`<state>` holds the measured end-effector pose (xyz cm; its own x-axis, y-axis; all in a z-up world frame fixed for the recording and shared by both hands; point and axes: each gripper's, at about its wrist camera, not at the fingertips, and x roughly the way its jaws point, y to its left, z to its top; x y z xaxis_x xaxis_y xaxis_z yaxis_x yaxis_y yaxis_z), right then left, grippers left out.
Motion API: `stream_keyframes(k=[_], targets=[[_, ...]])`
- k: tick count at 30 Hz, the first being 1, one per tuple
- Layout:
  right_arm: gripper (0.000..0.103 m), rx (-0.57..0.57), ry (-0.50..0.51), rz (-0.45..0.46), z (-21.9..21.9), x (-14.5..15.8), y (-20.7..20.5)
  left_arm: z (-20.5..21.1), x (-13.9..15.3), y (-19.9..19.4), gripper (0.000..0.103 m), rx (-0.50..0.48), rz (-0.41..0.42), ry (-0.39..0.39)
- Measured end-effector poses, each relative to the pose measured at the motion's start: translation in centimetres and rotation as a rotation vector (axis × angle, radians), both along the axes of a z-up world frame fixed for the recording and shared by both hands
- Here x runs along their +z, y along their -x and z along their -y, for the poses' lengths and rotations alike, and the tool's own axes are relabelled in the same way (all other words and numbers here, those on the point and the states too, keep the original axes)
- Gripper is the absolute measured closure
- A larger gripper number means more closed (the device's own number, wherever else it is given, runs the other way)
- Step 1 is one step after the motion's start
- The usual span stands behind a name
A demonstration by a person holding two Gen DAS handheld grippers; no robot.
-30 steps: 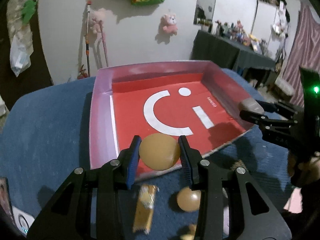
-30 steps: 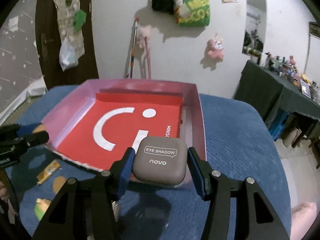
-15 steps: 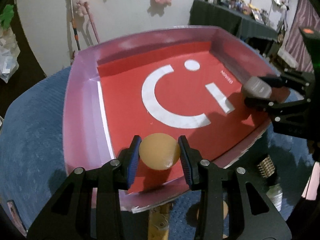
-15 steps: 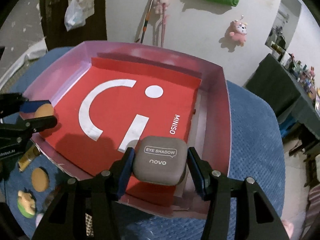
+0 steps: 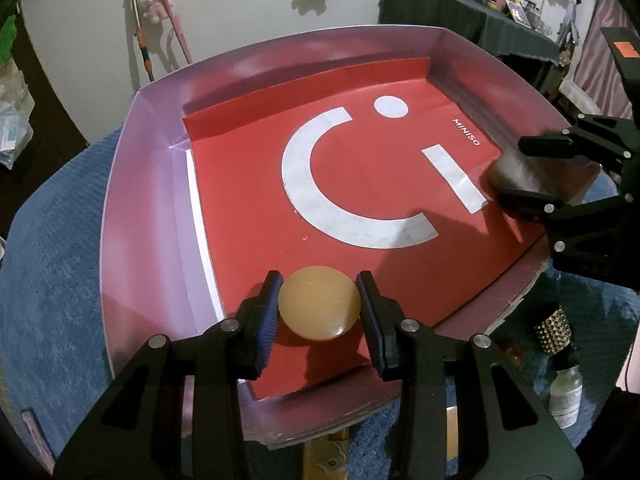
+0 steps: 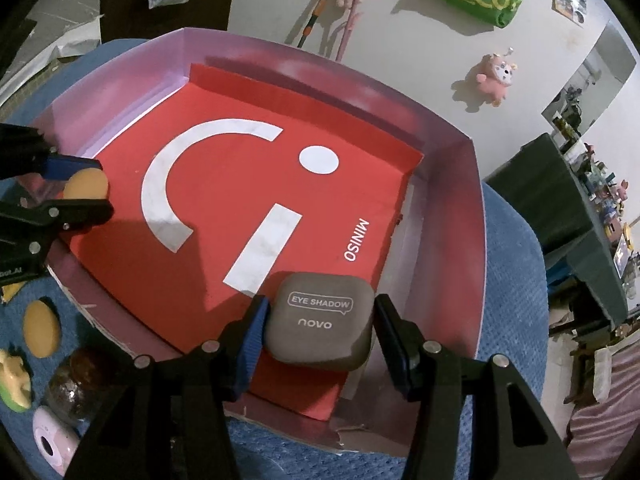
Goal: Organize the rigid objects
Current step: 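Carry the amber soap and grey compact into the red tray and release both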
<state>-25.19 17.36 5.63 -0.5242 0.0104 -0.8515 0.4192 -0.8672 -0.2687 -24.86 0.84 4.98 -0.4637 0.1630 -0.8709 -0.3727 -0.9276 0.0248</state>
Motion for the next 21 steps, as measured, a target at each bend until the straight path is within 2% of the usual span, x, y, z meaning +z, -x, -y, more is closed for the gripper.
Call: stream_keyframes(k=[21], targets=[[0.047, 0.013, -0.006, 0.014, 0.33, 0.12, -0.03, 0.24, 0.03, -0.08, 0.067, -0.002, 0.002, 0.0]])
